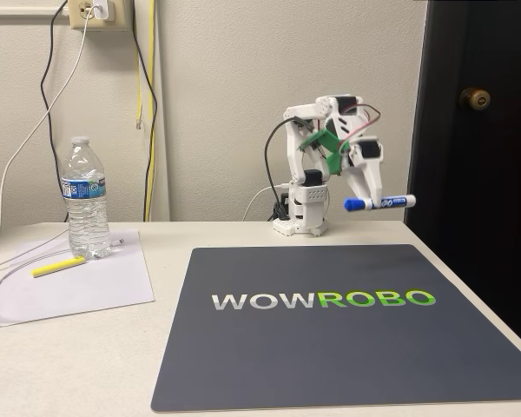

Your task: Pick up the blue marker.

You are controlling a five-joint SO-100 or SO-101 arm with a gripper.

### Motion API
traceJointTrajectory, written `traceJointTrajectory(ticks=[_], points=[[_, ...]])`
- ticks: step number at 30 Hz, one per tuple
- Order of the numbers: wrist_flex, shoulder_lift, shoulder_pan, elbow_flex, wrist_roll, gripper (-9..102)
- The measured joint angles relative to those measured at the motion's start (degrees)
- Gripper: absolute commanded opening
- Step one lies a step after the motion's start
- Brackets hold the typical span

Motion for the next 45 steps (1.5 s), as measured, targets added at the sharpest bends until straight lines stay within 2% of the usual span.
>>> traceJointTrajectory(ticks=[4, 15, 45], points=[[-6.0, 2.2, 4.1, -1.6, -0.7, 5], [-15.1, 4.8, 11.3, -5.4, -1.2, 5], [-17.9, 5.1, 17.8, -5.4, 2.5, 5]])
